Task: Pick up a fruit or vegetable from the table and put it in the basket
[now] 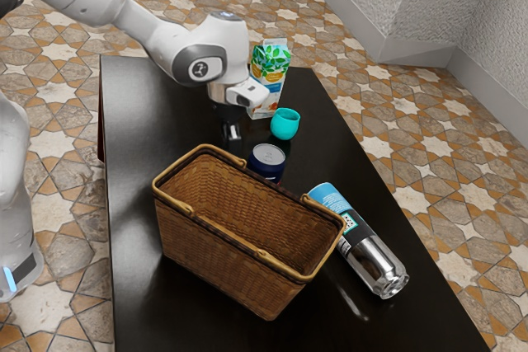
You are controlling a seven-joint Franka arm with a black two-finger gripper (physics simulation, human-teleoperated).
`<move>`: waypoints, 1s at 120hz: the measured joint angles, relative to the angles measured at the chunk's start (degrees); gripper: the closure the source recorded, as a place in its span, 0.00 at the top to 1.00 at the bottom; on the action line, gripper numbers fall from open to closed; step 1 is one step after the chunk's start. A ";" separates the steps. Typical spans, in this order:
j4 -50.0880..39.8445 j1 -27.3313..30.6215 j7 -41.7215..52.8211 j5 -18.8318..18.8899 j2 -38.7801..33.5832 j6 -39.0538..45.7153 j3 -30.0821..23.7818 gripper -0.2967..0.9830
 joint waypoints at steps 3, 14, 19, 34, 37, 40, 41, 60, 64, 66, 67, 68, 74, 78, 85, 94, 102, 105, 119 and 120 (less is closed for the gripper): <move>0.27 0.00 -0.07 0.09 -0.10 0.00 -0.17 0.37; 2.24 0.03 -0.24 0.50 -0.37 0.00 -0.80 0.37; 3.75 0.04 -0.30 1.00 -0.78 -0.07 -1.14 0.36; 8.20 -1.07 -0.46 3.26 -3.80 -0.75 -1.84 0.36; 8.94 -1.43 -0.48 3.65 -4.75 -0.96 -2.47 0.36; 9.61 -1.86 -0.49 3.95 -5.49 -1.18 -3.05 0.36; 9.85 -2.11 -0.49 4.04 -5.74 -1.27 -3.21 0.36; 14.85 -6.70 -0.58 5.12 -8.94 -2.52 -7.30 0.36; 15.70 -7.34 -0.58 5.23 -9.06 -2.77 -8.57 0.36; 16.10 -7.67 -0.59 5.26 -9.10 -2.88 -9.35 0.36; 16.29 -7.91 -0.59 5.26 -9.11 -2.93 -9.77 0.36; 16.45 -8.14 -0.59 5.27 -9.13 -2.98 -10.14 0.36; 17.40 -9.24 -0.60 5.23 -9.17 -3.25 -12.54 0.36; 17.67 -10.36 -0.64 5.13 -9.17 -3.40 -14.06 0.36; 17.44 -12.94 -0.75 4.94 -9.01 -3.62 -15.75 0.36; 15.91 -15.47 -1.05 4.78 -8.79 -3.82 -16.49 0.36; 14.60 -16.05 -1.35 4.50 -8.52 -3.95 -16.64 0.36; 14.29 -16.16 -1.48 4.37 -8.35 -3.98 -16.65 0.36; 11.62 -18.10 -2.50 3.64 -7.62 -4.11 -16.90 0.36; 11.43 -18.21 -2.58 3.56 -7.60 -4.12 -16.91 0.36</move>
